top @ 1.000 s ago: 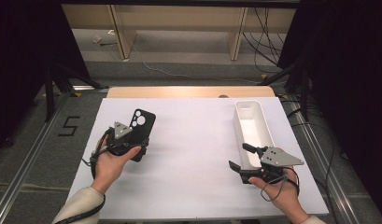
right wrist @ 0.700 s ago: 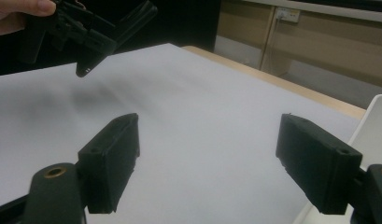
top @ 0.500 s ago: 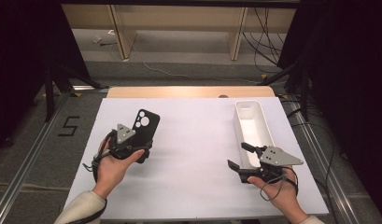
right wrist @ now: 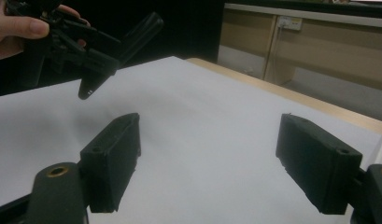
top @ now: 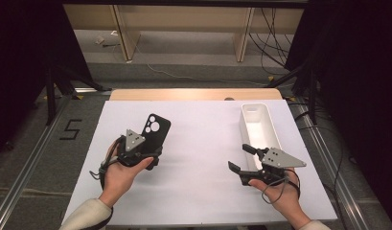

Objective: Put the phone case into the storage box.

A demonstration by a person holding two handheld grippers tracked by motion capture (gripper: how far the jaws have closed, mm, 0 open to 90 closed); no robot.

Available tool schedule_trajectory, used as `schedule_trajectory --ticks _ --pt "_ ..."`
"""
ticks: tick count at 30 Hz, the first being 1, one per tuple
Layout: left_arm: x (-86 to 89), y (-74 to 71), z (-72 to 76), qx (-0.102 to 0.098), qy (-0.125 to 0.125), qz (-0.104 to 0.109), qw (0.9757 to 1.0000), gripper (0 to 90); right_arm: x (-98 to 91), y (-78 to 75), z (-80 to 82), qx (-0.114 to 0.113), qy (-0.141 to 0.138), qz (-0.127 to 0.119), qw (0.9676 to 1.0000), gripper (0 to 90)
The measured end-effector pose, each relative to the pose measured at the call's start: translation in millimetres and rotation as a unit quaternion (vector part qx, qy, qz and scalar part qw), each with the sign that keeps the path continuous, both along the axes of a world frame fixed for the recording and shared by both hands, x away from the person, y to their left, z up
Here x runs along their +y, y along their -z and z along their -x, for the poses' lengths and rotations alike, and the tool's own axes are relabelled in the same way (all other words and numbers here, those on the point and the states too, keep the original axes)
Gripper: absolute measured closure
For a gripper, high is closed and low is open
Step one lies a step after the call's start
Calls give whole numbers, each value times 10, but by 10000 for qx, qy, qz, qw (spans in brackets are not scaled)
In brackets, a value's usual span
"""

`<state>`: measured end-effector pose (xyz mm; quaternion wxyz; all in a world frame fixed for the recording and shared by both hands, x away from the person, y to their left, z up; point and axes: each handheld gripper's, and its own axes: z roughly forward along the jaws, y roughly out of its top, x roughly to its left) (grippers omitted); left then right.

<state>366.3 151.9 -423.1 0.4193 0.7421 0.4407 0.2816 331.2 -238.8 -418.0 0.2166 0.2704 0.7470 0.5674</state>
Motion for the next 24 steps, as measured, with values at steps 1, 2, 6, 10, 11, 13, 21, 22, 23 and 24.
schedule_trajectory --ticks 1,2,6,10,11,13,21,22,23,24 --pt "-6 -2 3 -1 17 -14 10000 144 22 -7 -4 -6 -19 -22 10000 232" --pt "-18 -3 8 -2 23 -7 10000 144 36 -12 -6 -13 -14 -30 10000 233" --pt "-61 -4 28 -25 83 -2 10000 144 101 -24 -12 -18 -70 -51 10000 233" --pt "-103 -14 47 -47 144 -17 9999 144 127 -26 -35 -18 -77 -78 9999 233" --pt "-115 -16 51 -65 171 -32 9998 144 134 -31 -44 -12 -67 -103 9999 233" --pt "-139 -16 59 -58 191 -21 9998 143 152 -44 -67 -10 -67 -142 9999 233" --pt "-216 -19 89 -90 311 -28 9995 144 240 -81 -119 -27 -93 -199 9998 241" --pt "-223 -20 92 -84 325 -32 9994 144 252 -83 -126 -24 -90 -210 9997 242" --pt "-231 -20 95 -90 334 -28 9994 144 265 -84 -134 -25 -101 -223 9997 243" --pt "-237 -22 97 -99 348 -41 9993 144 277 -86 -143 -26 -104 -210 9997 244"
